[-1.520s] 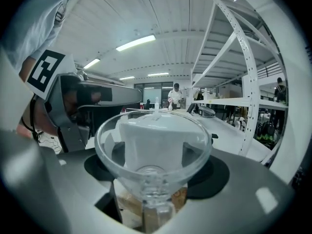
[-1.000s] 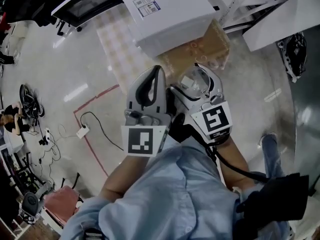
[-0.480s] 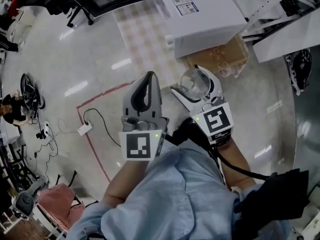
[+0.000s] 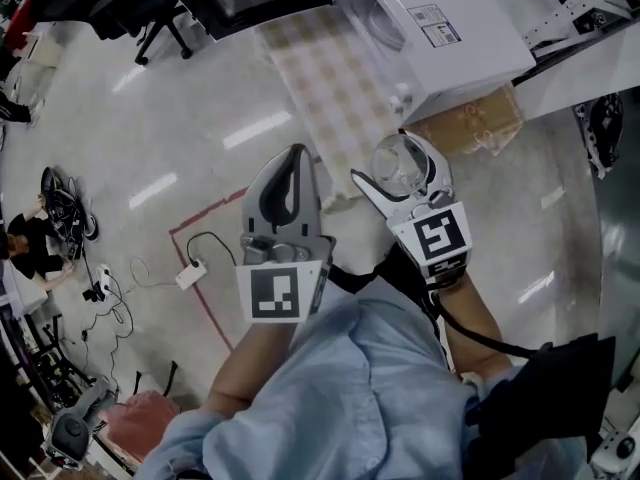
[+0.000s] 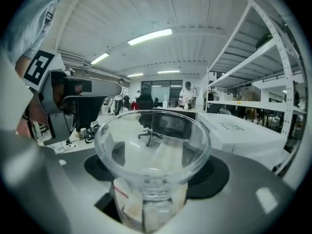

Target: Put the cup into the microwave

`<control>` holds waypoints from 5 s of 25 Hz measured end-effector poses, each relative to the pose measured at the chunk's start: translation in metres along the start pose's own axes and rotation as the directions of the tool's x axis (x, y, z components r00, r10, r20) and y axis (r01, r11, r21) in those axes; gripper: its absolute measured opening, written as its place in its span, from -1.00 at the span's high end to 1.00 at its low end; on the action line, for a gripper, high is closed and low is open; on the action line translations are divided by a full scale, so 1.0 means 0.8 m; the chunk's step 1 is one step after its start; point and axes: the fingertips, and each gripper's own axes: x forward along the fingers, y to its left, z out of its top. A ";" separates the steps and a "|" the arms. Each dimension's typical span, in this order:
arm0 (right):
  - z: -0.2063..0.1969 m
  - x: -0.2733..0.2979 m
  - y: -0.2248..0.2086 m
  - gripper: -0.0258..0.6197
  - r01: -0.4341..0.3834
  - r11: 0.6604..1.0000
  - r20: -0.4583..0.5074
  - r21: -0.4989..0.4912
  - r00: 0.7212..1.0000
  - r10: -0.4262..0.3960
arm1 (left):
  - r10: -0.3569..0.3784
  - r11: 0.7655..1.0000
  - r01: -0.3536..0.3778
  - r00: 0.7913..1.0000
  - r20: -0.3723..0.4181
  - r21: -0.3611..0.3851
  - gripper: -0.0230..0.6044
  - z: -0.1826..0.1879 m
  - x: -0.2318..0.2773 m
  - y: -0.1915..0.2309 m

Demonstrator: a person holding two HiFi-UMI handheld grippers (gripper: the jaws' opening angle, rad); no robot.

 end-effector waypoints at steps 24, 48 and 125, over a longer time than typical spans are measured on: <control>0.066 0.173 0.031 -0.25 0.120 0.992 -0.046 0.029 0.992 -0.118 | -0.074 0.997 0.074 0.997 -0.021 0.001 0.90 0.023 0.038 0.203; 0.047 0.268 -0.100 -0.25 0.351 0.921 -0.097 0.169 0.936 -0.339 | -0.363 0.928 0.362 0.932 -0.011 0.082 0.90 0.011 0.241 0.206; -0.083 0.327 -0.372 -0.25 0.815 0.514 -0.324 0.266 0.578 -0.749 | -0.801 0.585 0.810 0.569 -0.185 -0.044 0.90 -0.144 0.497 0.106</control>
